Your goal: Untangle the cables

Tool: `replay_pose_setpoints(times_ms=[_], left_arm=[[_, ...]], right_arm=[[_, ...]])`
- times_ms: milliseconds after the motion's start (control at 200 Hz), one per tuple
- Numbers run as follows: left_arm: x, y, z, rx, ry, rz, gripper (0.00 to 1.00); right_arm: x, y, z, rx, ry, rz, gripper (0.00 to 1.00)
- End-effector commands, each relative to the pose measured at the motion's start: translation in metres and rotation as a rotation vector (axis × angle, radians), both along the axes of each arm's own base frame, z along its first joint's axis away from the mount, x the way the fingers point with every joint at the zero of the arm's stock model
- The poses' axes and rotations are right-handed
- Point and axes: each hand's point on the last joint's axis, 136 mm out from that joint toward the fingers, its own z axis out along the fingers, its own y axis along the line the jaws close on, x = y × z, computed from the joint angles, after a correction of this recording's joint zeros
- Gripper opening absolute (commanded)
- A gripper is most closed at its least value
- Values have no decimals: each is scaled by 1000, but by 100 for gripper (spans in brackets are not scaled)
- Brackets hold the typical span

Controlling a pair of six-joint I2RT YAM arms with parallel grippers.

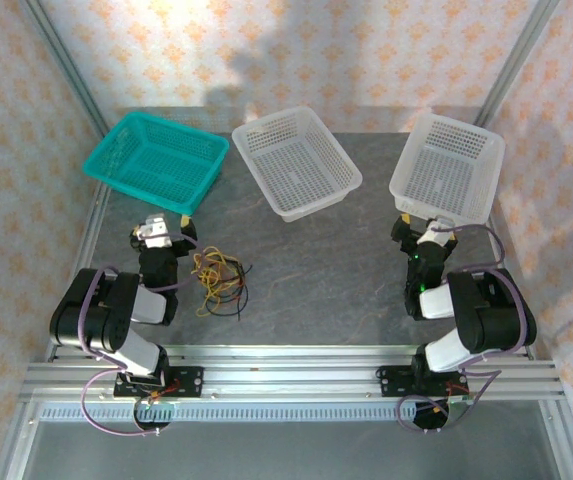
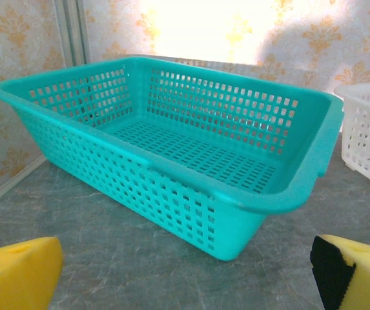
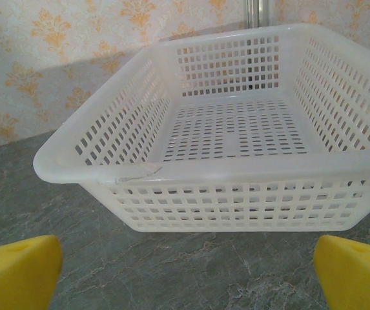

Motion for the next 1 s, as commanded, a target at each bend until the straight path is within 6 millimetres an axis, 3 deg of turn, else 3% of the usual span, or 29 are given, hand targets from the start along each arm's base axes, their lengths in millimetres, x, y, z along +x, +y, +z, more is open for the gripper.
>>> replay_pose_setpoints(times_ms=[0,115,260,285,421,636,726,821,991], left_arm=[[-17,-4,32,32,-116,13,99],[-20,-14,38,47,-80,12,100],[-27,-21,60,25,-100,24,99],[-27,-22,61,13,-90,23,100],[-20,-25,64,-74,-31,23,100],[-18,-5,55,-269,117,213,100],[-13,-9,59,-305,158,208,100],[-4,-20,67,-351,185,161,100],[21,-45,82,-358,297,57,99]], right_arm=[[-4,4,22,-21,-53,10,100],[-11,4,33,-2,-62,5,100],[-13,15,46,54,-68,67,100],[-16,16,55,65,-93,76,100],[-21,7,77,157,-118,12,100],[-26,4,99,265,-91,-20,100],[-30,-1,98,346,-73,-69,100],[-35,-20,87,433,-4,-233,100],[-21,2,95,438,61,-107,100]])
